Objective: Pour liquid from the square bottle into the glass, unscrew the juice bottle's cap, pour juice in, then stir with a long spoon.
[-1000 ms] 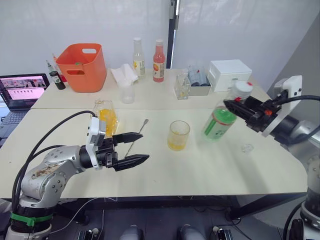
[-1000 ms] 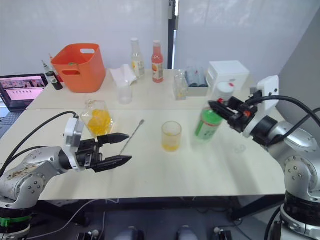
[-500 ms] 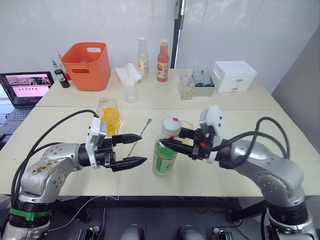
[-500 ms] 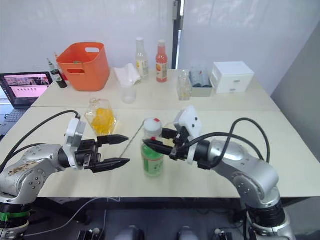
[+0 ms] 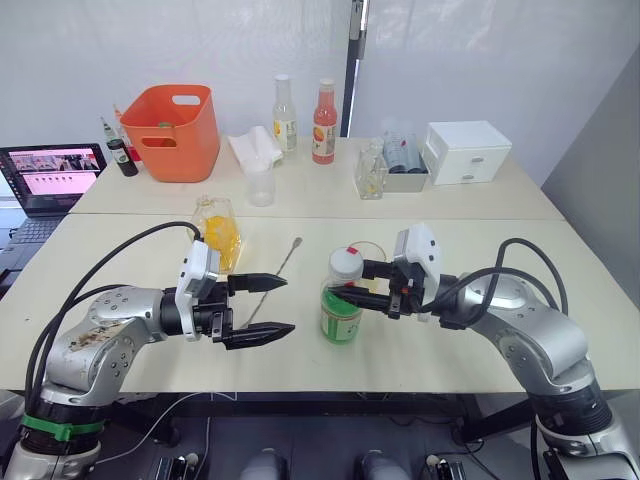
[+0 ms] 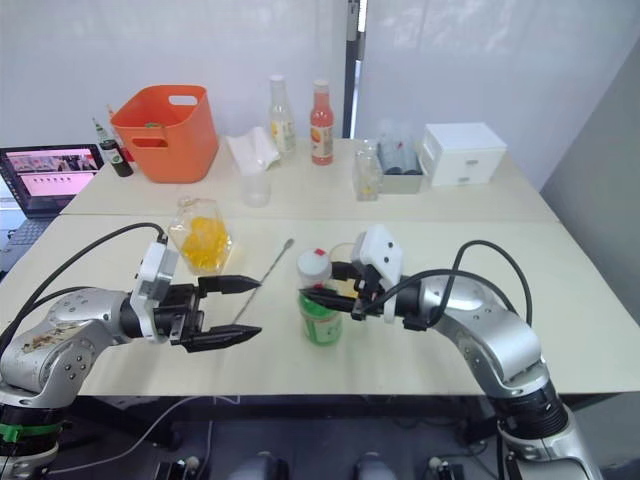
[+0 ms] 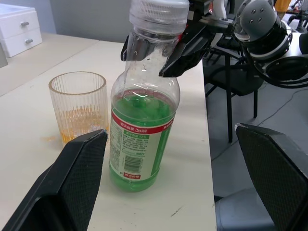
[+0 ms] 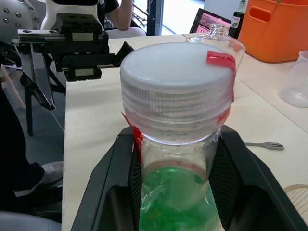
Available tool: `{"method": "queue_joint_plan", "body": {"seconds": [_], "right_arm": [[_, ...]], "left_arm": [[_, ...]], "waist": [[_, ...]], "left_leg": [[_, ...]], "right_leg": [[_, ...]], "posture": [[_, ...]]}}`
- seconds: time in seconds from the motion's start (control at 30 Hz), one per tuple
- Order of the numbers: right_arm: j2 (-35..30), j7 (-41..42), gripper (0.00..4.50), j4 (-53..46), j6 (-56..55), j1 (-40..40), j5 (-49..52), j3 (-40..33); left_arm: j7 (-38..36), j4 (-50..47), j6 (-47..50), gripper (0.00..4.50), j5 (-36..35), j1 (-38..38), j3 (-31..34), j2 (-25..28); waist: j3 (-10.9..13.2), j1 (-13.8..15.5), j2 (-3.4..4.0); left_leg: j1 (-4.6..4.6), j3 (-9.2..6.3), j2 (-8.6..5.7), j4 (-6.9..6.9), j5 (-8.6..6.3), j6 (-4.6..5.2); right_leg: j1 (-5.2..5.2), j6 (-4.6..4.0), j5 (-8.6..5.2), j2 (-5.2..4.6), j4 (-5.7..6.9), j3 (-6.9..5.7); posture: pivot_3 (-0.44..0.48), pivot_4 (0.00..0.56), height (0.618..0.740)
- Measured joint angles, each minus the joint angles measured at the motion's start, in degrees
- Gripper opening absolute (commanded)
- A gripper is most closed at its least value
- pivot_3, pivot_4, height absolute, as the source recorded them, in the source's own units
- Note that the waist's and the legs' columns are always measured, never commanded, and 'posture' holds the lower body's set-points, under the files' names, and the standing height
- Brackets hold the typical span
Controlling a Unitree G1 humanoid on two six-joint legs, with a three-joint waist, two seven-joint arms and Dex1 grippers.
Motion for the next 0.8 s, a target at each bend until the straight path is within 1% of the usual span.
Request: {"method": "queue_joint_plan", "body": {"seconds": [0.27,0.33,0.37,0.53,0.57,0.8], "right_arm": [[1.9,0.0,1.37,1.0,-5.3,3.0,-2.7,-0.1],[1.9,0.0,2.38,1.0,-5.8,3.3,-2.9,-0.1],[1.9,-0.1,2.66,1.1,-5.9,3.3,-3.1,-0.1],[1.9,-0.4,4.39,3.3,-4.4,3.6,-4.2,-0.1],[1.9,-0.4,4.47,3.3,-4.2,3.5,-4.2,-0.1],[1.0,2.9,4.47,4.0,-1.9,-0.4,-1.9,-1.3]], "left_arm": [[0.0,0.1,-0.2,4.50,0.2,0.0,-0.4,0.0],[-0.1,0.1,-0.2,4.50,0.3,0.0,-0.5,0.0],[-0.1,0.2,-0.2,4.50,0.3,-0.1,-0.5,0.0],[-0.1,0.3,-0.2,4.50,0.3,-0.2,-0.6,0.0],[-0.1,0.3,-0.2,4.50,0.3,-0.2,-0.6,0.0],[-0.2,1.4,-0.5,4.50,0.3,-0.3,-0.6,0.0]], "waist": [[0.0,-0.1,0.00],[0.0,-0.1,0.00],[0.0,-0.1,0.00],[0.0,0.0,0.00],[0.0,0.0,-0.01],[0.0,0.0,-0.01]], "left_leg": [[0.19,0.01,0.05,0.00,0.01,-0.01],[0.28,0.01,0.07,0.00,0.01,-0.01],[0.29,0.02,0.07,0.00,0.01,-0.02],[0.21,0.04,0.04,0.00,0.01,-0.02],[0.19,0.03,0.04,0.00,0.01,-0.02],[0.18,0.03,0.04,0.00,0.01,-0.02]], "right_leg": [[0.13,-0.03,0.02,0.05,0.05,0.02],[0.20,-0.03,0.01,0.07,0.05,0.02],[0.20,-0.03,0.01,0.07,0.05,0.02],[0.14,-0.03,0.02,0.04,0.05,0.04],[0.12,-0.03,0.02,0.04,0.04,0.04],[0.11,-0.03,0.02,0.04,0.04,0.03]], "posture": [[0.000,0.150,0.715],[0.000,0.150,0.715],[0.000,0.150,0.715],[0.000,0.150,0.715],[0.000,0.150,0.715],[0.000,0.150,0.715]]}}
